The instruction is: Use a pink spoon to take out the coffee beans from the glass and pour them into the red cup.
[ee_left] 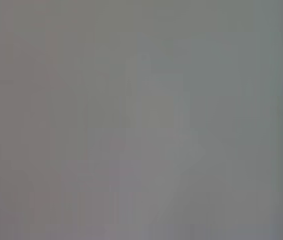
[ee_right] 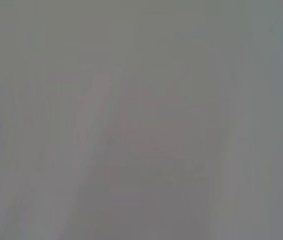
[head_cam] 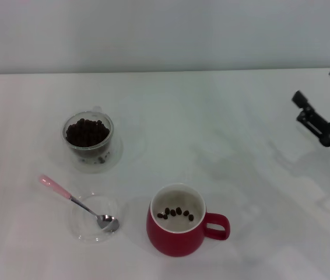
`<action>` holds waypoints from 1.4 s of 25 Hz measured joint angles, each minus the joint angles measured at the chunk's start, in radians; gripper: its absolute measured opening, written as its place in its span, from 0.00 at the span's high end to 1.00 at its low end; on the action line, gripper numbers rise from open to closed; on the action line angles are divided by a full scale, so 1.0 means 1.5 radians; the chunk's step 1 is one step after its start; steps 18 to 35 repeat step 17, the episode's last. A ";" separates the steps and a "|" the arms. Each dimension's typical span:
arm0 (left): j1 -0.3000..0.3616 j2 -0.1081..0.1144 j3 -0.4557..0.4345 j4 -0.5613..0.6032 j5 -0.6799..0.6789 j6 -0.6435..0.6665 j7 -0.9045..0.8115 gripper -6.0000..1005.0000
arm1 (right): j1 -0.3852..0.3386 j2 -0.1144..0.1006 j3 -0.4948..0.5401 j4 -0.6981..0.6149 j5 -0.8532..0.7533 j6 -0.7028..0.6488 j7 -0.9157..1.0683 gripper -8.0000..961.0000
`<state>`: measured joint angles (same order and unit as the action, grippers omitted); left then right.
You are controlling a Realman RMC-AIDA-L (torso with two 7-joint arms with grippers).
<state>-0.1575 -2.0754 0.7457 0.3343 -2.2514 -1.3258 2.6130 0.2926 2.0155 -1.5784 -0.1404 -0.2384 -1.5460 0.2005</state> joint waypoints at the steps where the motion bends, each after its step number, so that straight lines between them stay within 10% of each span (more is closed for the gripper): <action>1: -0.001 0.000 -0.005 -0.001 -0.022 0.005 0.013 0.11 | -0.002 0.000 0.000 0.002 0.010 -0.005 0.000 0.13; 10: -0.040 0.003 -0.122 -0.024 -0.086 0.017 0.066 0.11 | -0.009 0.001 0.001 0.036 0.064 -0.002 0.054 0.13; 35: -0.051 0.000 -0.126 -0.037 -0.098 0.019 0.104 0.11 | 0.001 0.000 0.001 0.032 0.125 0.038 0.043 0.13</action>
